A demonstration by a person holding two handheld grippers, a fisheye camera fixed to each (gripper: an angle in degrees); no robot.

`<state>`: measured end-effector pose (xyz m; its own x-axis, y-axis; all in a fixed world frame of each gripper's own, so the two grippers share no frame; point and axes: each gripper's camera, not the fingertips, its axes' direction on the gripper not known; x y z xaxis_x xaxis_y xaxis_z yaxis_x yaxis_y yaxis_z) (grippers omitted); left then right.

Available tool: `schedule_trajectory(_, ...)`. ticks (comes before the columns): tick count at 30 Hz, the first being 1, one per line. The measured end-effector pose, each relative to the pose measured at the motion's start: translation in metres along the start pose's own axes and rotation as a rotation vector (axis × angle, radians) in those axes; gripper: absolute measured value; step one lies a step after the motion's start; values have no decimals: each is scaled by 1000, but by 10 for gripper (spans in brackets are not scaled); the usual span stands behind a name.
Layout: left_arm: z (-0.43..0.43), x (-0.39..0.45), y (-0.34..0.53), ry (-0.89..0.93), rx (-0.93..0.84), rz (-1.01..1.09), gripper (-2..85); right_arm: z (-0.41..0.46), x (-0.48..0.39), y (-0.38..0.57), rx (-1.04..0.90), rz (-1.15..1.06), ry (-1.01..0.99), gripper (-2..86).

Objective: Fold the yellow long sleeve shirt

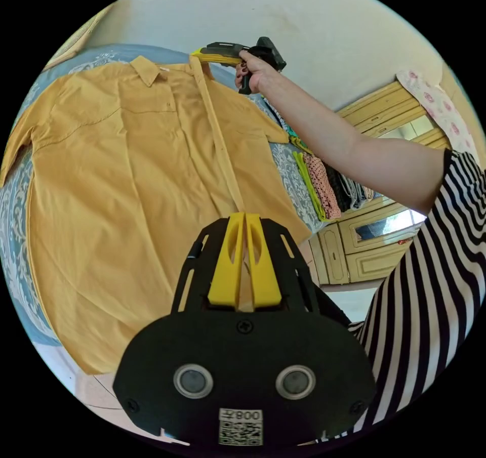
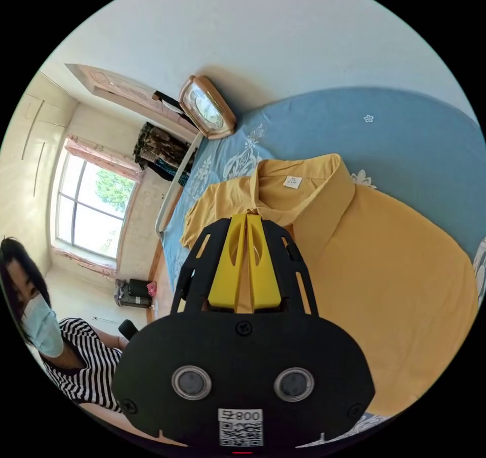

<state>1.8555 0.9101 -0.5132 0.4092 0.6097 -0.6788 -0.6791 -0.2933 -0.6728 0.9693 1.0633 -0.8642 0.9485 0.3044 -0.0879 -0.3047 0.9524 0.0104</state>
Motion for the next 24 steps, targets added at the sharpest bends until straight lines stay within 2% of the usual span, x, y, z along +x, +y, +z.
schedule_trajectory(6,5,-43,-1,17,-68,-118,3,92,6,-6,-189,21,150,1)
schedule_trajectory(17,-14,-68,-6,66,-73,-146,4,109,-16,32,-148,-57,228,1)
schedule_trajectory(24,-33,-83,-12,48,-61,-166,4,138,-4,29,-132,9,228,6)
